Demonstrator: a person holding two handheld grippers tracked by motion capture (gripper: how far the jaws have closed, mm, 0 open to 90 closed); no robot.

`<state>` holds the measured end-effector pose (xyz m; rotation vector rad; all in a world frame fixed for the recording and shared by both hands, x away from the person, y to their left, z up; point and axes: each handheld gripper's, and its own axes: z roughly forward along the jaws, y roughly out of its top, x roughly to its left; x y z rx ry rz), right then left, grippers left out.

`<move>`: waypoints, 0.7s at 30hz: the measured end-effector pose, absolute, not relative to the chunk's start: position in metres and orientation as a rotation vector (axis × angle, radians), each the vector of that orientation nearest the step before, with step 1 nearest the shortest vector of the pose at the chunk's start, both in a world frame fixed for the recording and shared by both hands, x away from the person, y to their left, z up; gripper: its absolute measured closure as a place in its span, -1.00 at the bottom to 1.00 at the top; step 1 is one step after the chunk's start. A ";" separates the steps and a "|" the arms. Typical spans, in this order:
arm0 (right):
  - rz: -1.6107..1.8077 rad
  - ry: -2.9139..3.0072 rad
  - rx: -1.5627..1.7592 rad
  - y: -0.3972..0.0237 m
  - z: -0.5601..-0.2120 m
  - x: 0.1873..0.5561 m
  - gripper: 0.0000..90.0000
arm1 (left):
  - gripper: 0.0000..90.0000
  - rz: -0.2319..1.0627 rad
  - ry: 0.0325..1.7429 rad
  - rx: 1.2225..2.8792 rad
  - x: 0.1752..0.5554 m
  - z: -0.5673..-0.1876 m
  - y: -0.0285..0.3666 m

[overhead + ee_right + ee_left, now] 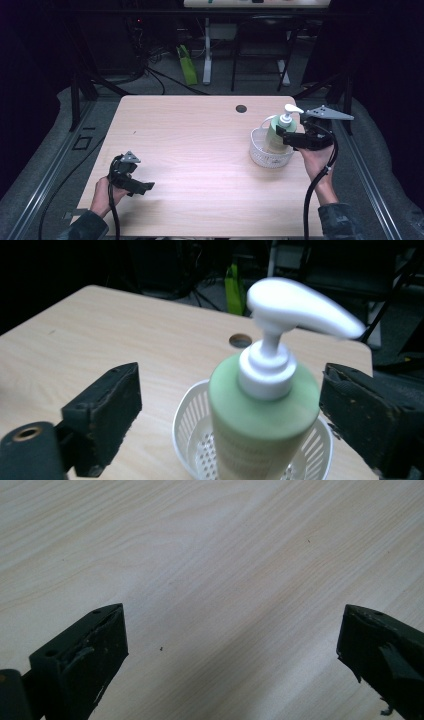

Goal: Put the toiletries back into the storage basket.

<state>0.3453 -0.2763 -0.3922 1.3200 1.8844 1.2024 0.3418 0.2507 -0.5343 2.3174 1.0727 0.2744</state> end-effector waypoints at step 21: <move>1.079 2.056 1.364 -0.278 -0.425 0.292 -0.93 | -1.00 0.272 1.067 2.328 0.342 -0.535 0.250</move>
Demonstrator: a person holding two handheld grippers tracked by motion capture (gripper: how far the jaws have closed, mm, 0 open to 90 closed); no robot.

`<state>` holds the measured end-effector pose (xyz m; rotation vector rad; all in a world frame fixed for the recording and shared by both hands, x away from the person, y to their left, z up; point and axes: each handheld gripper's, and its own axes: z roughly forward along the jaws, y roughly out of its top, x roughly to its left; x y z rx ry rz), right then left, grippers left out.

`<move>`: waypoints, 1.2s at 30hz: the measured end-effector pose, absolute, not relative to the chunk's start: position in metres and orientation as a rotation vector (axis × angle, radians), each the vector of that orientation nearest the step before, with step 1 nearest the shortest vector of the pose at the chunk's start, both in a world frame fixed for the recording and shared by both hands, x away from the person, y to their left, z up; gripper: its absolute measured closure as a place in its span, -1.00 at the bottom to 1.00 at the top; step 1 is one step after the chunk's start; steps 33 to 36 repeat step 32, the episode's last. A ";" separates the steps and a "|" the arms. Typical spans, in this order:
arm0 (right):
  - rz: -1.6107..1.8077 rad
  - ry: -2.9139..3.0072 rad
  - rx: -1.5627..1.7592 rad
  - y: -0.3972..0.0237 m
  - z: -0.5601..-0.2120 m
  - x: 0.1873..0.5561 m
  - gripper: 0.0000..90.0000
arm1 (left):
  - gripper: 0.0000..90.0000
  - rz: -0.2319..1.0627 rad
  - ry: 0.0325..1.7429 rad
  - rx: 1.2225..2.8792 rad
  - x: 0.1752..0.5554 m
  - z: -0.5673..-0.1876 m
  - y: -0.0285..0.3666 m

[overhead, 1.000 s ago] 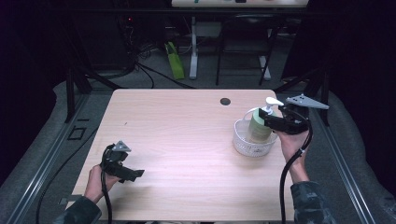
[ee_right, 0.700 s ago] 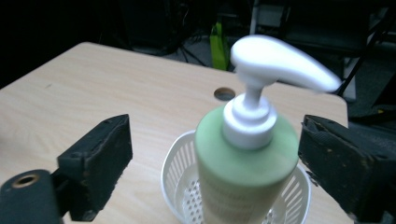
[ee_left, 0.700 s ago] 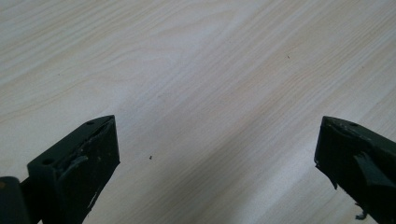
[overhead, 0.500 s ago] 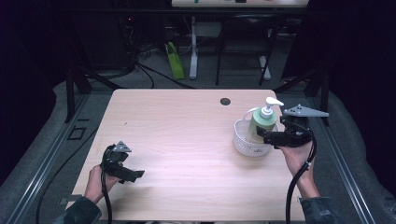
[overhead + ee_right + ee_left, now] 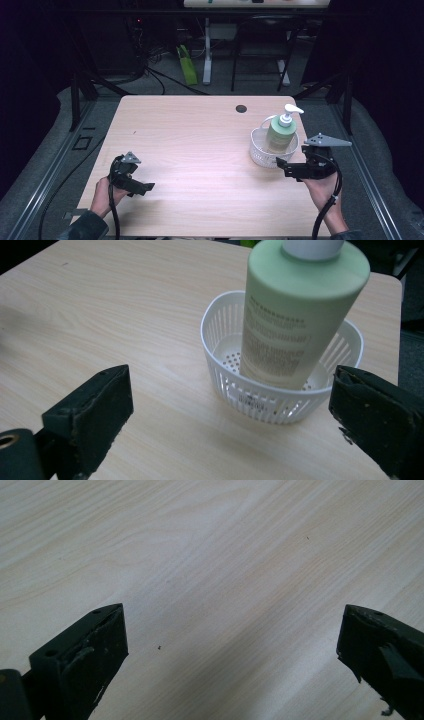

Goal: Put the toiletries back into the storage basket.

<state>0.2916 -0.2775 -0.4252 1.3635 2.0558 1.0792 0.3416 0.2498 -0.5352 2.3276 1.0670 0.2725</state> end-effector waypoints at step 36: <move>0.678 2.214 1.501 -0.292 -0.520 0.270 -1.00 | -1.00 0.261 1.059 2.330 0.346 -0.537 0.248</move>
